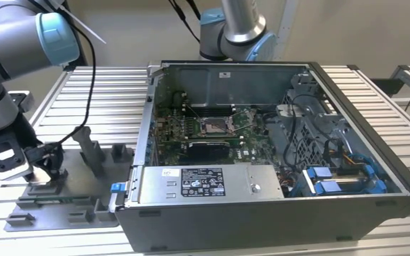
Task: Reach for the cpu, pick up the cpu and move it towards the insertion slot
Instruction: 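Pick up the cpu and move it towards the insertion slot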
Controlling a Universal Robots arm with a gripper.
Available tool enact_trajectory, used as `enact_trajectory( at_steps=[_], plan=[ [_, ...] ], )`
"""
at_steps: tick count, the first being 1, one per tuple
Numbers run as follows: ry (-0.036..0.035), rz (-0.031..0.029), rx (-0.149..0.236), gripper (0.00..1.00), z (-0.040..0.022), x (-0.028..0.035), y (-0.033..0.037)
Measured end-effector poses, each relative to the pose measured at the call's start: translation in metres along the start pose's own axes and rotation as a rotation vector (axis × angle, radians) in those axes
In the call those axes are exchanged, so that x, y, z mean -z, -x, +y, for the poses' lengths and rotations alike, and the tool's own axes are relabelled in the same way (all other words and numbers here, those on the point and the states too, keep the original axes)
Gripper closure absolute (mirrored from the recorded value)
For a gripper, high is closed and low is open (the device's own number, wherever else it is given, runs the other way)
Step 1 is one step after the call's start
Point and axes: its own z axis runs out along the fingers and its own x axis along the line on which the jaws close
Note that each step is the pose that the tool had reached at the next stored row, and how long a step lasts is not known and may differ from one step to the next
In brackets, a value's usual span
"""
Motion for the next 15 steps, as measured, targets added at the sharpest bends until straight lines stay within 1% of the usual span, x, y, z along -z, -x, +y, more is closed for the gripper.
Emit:
enact_trajectory(
  at_steps=[3, 6, 8, 13, 15],
  plan=[
    [-0.0003, 0.0, 0.0, 1.0, 0.0002, 0.0051, 0.0],
    [-0.0005, 0.0004, 0.0, 1.0, 0.0006, 0.0126, -0.0001],
    [-0.0004, 0.0007, 0.0, 1.0, 0.0008, 0.0163, -0.0001],
    [-0.0006, 0.0033, 0.0, 1.0, 0.0011, 0.0254, -0.0001],
    [-0.0005, 0.0039, 0.0, 1.0, 0.0012, 0.0279, -0.0001]
  ],
)
